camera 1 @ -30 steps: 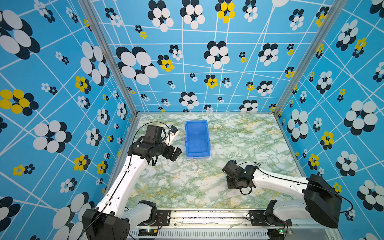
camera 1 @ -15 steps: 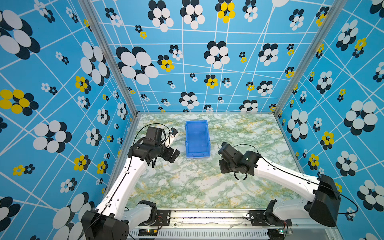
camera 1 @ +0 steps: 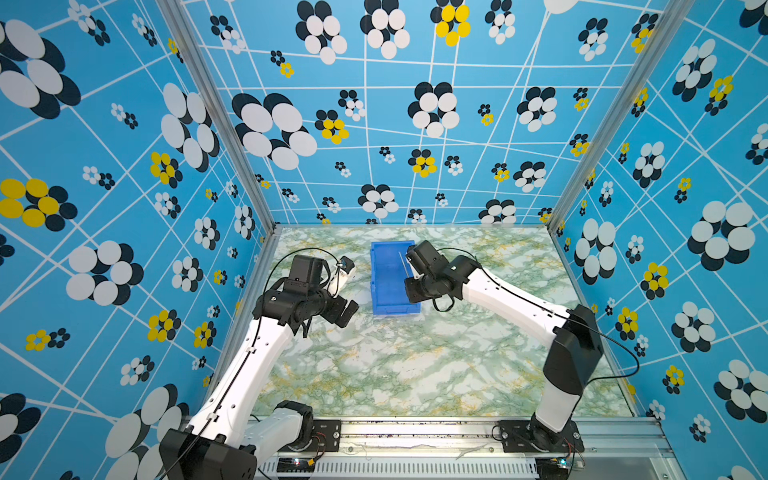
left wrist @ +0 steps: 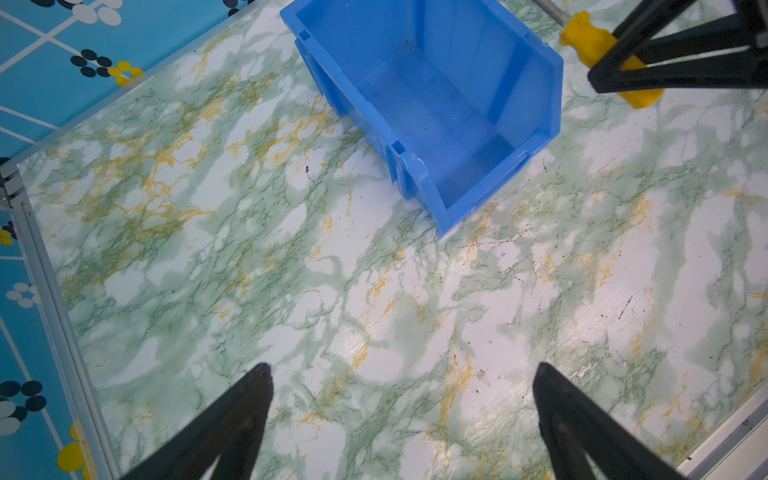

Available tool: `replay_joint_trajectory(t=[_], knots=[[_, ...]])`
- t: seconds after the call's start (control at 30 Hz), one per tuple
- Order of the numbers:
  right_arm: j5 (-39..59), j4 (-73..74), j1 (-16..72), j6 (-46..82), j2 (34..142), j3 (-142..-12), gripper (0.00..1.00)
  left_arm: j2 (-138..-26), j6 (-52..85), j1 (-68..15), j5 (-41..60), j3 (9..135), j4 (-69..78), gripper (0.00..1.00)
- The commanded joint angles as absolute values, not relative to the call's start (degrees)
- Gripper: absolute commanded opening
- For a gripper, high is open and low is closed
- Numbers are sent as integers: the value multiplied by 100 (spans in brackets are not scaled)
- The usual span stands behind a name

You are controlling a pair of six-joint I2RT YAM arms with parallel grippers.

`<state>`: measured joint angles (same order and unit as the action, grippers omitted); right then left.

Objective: Put the screwdriver in the bin
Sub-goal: 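Lift the screwdriver with the right gripper and carry it over the blue bin, then lower the screwdriver into the bin and open the right gripper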

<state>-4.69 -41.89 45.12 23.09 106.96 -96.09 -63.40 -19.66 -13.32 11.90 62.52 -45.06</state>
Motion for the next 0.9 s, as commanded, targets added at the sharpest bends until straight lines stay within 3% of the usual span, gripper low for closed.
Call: replay_joint_trajectory(t=[0.0,0.5,0.87], knots=[[-193,-4489,4440,2069,11259,-10211,9,-6233,-2030,-1376,1160,6396,-4604,99],[-441,-4948,4373,1847,13147,-11848,10,-6272,-1828,-1379,1445,6433,-4658,99],[-408,-4855,4367,1972,13659,-12111,12,-6337,-1767,-1380,1538,6443,-4658,99]])
